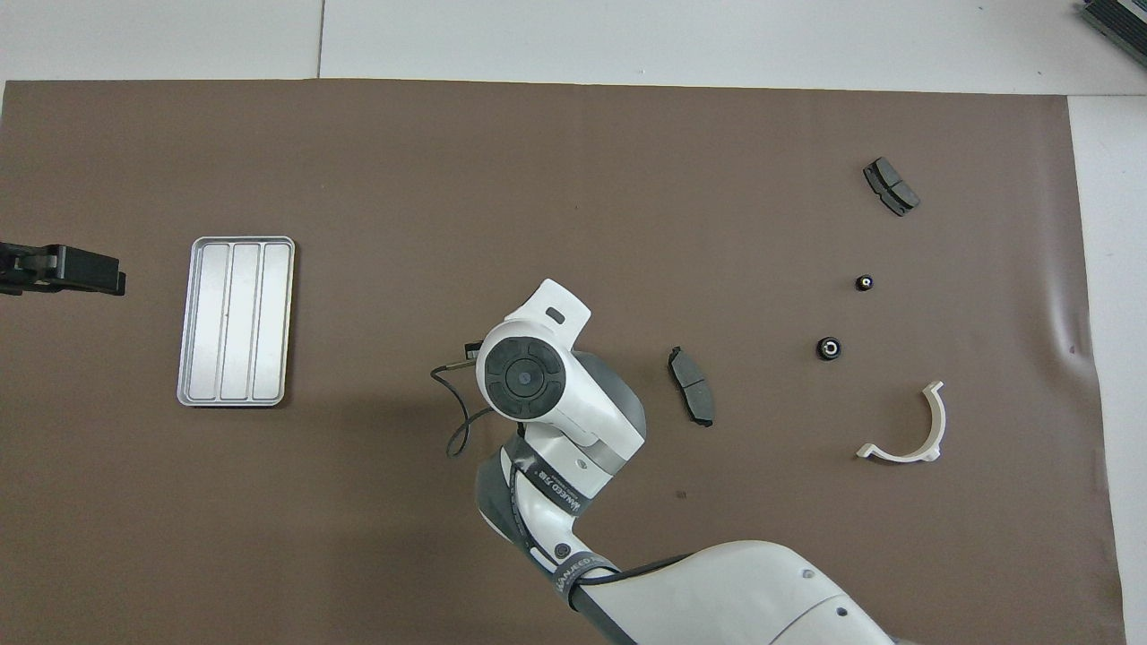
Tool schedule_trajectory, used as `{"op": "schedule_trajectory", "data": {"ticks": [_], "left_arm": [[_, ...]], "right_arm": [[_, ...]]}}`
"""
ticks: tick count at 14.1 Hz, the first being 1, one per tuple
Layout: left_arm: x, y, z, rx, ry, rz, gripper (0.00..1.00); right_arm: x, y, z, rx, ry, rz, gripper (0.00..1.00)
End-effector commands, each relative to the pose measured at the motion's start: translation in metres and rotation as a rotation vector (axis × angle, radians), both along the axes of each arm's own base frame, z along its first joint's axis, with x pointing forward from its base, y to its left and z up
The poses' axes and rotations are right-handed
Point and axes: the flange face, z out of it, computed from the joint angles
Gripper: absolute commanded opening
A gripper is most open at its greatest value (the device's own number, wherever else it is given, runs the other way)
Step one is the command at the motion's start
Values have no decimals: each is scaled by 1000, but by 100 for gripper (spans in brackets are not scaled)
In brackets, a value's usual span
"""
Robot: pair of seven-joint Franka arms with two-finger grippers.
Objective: Place bearing gear from tray to pile
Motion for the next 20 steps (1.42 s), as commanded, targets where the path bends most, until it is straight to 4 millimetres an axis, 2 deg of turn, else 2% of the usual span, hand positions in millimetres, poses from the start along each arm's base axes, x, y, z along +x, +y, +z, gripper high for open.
{"op": "schedule_trajectory", "data": {"ticks": [1,2,4,6,8,10,12,14,16,20], "left_arm": [[-2,-2,-2,-12,-7,-8,100],[-2,-1,0,-12,-7,-7,100],[-2,0,5,-10,-3,-5,100],[-3,-2,19,-6,7,-10,100],[-3,-3,26,1,33,-12,100],[-4,-5,31,1,37,-17,100],[-5,-6,32,-8,31,-17,100],[-5,-8,31,-10,28,-20,100],[-5,-9,29,-11,28,-23,100],[-5,-9,30,-11,25,-28,100]], "right_arm": [[3,2,5,-11,2,-12,0],[4,0,15,-7,9,-24,0],[17,-23,52,-3,3,-66,0],[40,-73,91,-13,3,-120,0],[54,-108,113,-6,32,-114,0],[71,-158,129,-19,61,-125,0],[89,-210,130,-49,82,-87,0],[100,-260,115,-59,104,-52,0],[105,-302,97,-74,115,-25,0],[112,-358,58,-84,96,-2,0]]}}
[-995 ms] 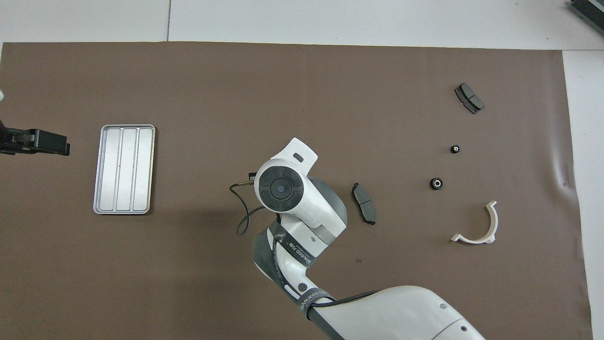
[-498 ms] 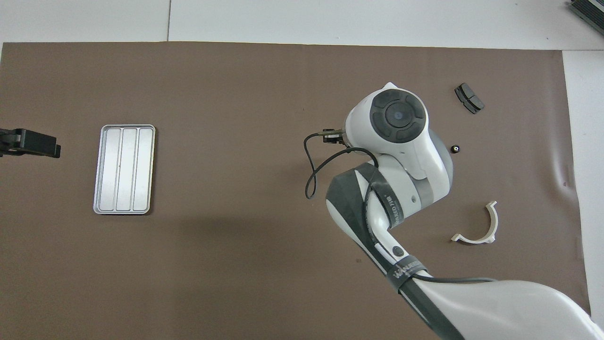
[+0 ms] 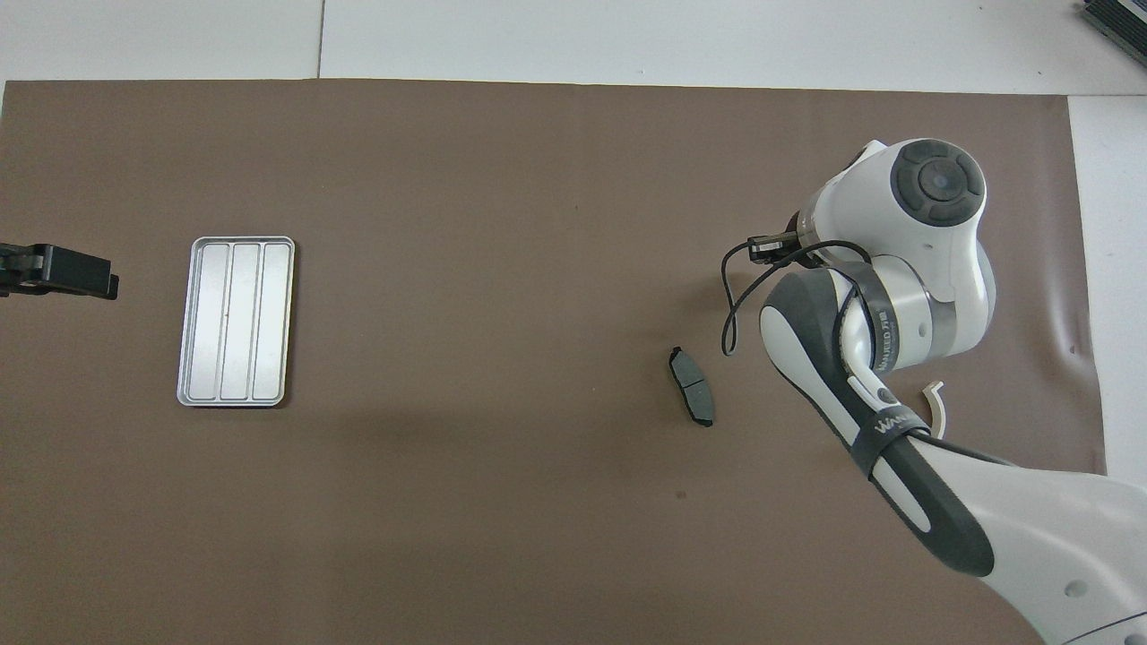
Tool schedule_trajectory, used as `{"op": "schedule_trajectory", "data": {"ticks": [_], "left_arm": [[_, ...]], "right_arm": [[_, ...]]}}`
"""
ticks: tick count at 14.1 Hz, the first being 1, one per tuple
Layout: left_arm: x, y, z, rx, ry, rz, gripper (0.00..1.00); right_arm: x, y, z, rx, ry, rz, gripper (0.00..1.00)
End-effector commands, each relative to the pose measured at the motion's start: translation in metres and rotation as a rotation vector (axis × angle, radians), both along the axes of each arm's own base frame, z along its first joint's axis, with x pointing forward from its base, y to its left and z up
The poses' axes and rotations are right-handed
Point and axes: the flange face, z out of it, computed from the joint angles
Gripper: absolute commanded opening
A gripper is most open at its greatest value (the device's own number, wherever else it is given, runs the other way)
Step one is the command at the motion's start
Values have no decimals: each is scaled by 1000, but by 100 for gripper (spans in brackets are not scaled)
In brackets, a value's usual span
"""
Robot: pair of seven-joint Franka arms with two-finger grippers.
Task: Place bearing gear from tray to pile
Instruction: 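Carry the gear to the other gears and open the right gripper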
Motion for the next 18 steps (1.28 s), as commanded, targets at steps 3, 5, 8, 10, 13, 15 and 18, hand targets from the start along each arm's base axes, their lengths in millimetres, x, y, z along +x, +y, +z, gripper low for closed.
{"op": "schedule_trajectory", "data": {"ticks": [3,5,8,10,13,15,18], "left_arm": [[1,-4,0,-11,-2,-19,100],[0,-10,-1,-13,-2,-30,100],[0,-10,-2,-13,-4,-32,100],[1,-10,-4,-13,-8,-32,100],[1,-10,-3,-13,-11,-30,100],[2,-10,-3,-13,-13,-30,100],[2,-10,-3,-12,-19,-29,100]], "right_arm": [[0,-21,-36,12,9,35,0],[-9,-33,-55,10,28,20,0],[-11,-44,-66,9,27,13,0],[-12,-44,-73,11,19,7,25],[-10,-43,-59,13,7,4,100],[-10,-40,-27,23,-31,-26,100],[-9,-39,33,44,-63,-155,100]]}}
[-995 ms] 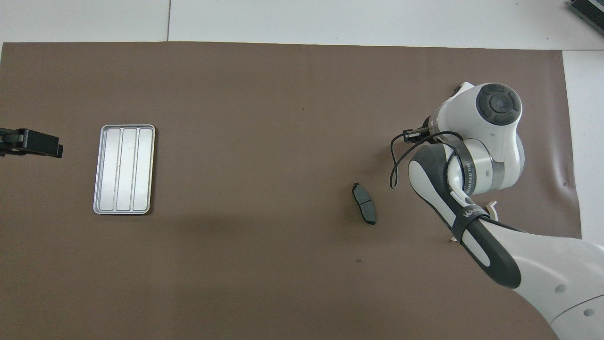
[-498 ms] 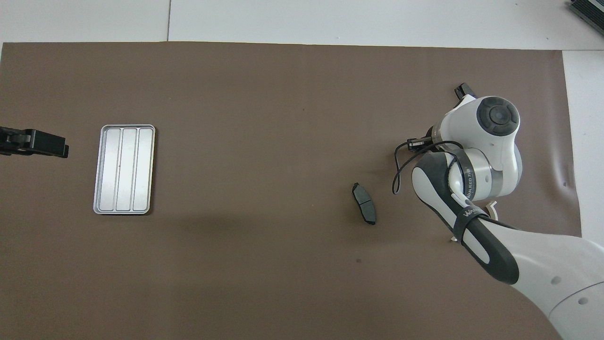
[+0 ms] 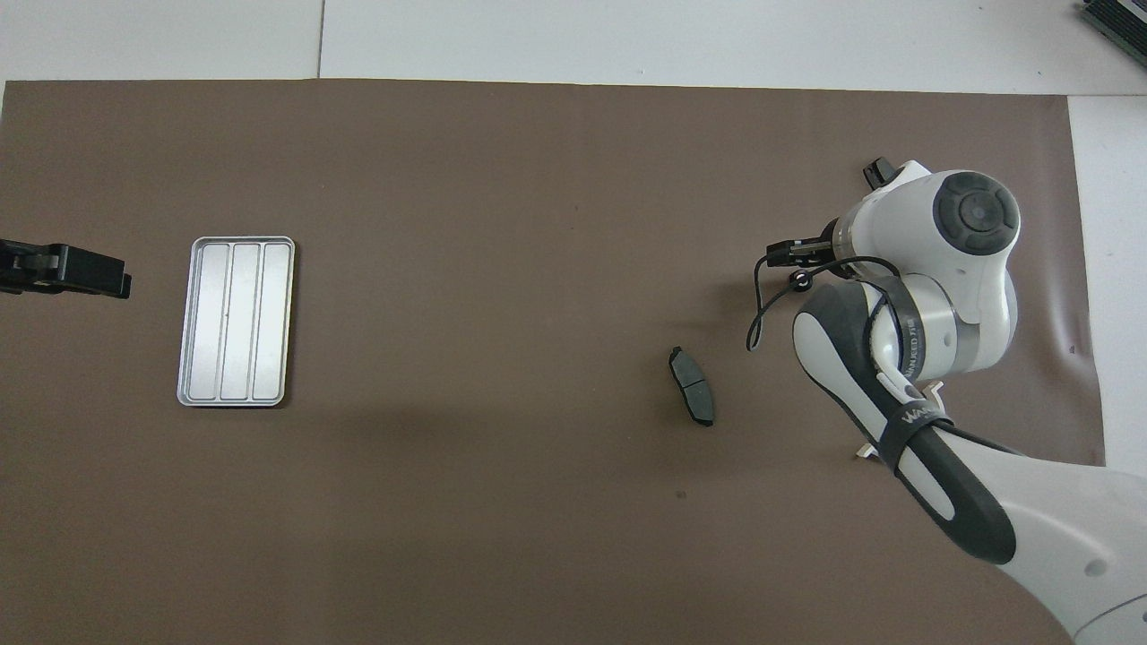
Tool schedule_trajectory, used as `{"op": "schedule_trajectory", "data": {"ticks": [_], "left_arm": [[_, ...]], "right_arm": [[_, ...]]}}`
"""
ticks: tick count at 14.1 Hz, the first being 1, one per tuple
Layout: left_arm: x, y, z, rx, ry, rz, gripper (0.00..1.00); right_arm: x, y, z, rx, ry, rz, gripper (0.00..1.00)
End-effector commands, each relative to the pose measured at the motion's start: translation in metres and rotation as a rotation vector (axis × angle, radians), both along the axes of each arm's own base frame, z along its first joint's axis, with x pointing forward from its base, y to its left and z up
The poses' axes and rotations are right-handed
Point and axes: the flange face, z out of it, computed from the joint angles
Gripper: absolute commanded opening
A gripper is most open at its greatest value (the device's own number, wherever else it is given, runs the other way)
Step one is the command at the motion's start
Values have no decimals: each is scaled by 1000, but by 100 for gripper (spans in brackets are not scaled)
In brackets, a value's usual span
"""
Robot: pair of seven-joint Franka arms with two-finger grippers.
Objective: Place bearing gear from tray to pile
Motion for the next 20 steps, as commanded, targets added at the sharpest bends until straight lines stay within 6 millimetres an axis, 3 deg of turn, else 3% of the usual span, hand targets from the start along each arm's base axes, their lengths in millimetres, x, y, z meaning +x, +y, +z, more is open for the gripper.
{"op": "schedule_trajectory", "data": {"ticks": [1,4,7,11,16,20], "left_arm": [[1,0,-1,-13,-17,-11,100],[1,0,-1,-12,-17,-13,100],[1,1,-1,-12,-17,-11,100],[2,4,-1,-12,-17,-6,100],[0,5,-2,-12,-6,6,100],[-1,5,-2,-12,1,6,100]], "right_arm": [[-4,-7,69,26,-1,-84,100],[-21,-34,134,28,-12,-128,100],[-52,-57,192,13,-8,-151,100],[-79,-81,256,3,93,-190,100],[-112,-83,294,6,171,-189,100],[-118,-74,284,-1,175,-171,100]]}}
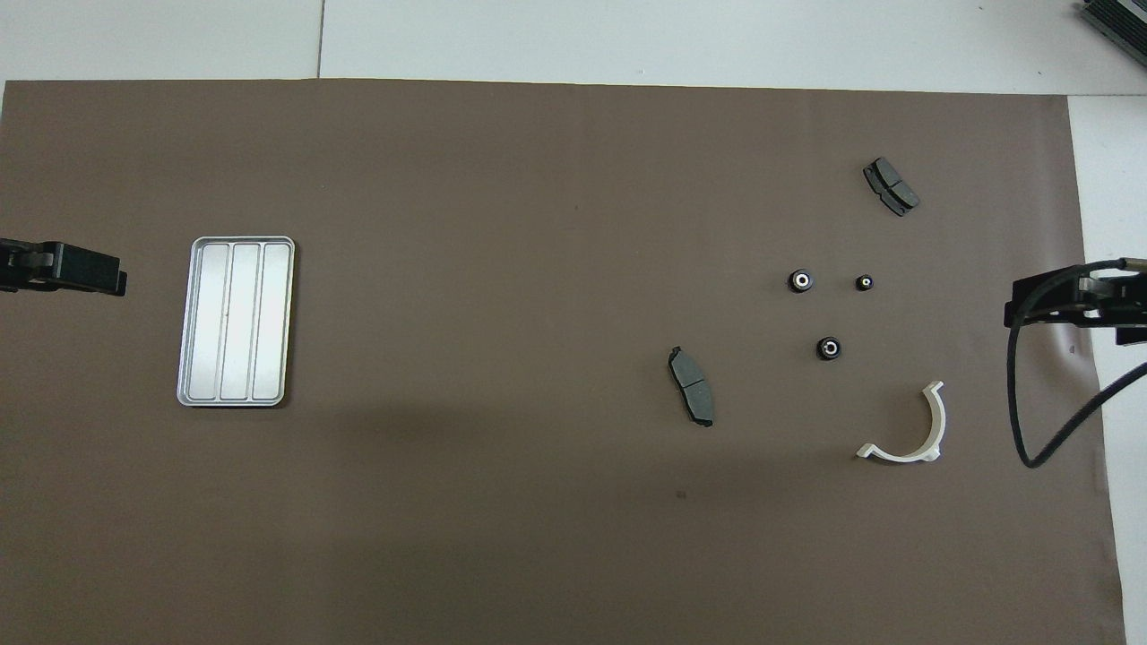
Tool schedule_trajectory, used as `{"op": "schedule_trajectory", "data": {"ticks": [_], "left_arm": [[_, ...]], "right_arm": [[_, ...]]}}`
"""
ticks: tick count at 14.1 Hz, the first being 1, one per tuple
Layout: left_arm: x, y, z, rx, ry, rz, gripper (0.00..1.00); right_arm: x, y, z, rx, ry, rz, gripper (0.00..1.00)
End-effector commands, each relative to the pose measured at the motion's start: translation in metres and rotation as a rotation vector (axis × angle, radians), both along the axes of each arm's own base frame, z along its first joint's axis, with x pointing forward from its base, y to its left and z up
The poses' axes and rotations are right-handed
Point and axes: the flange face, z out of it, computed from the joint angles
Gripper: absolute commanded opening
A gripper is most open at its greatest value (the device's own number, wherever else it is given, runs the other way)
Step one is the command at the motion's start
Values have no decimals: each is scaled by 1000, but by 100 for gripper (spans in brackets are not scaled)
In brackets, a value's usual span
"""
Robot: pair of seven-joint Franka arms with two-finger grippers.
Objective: Place bearing gear from tray to pile
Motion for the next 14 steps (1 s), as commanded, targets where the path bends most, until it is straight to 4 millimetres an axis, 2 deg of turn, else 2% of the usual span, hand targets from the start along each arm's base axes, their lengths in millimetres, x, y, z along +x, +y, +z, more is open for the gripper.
{"op": "schedule_trajectory", "data": {"ticks": [1,14], "left_arm": [[-2,2,-2,-11,7,-1,100],[-2,2,-2,-13,7,-1,100]], "right_arm": [[-4,3,-6,-1,-4,24,100],[-5,5,-5,1,1,24,100]]}}
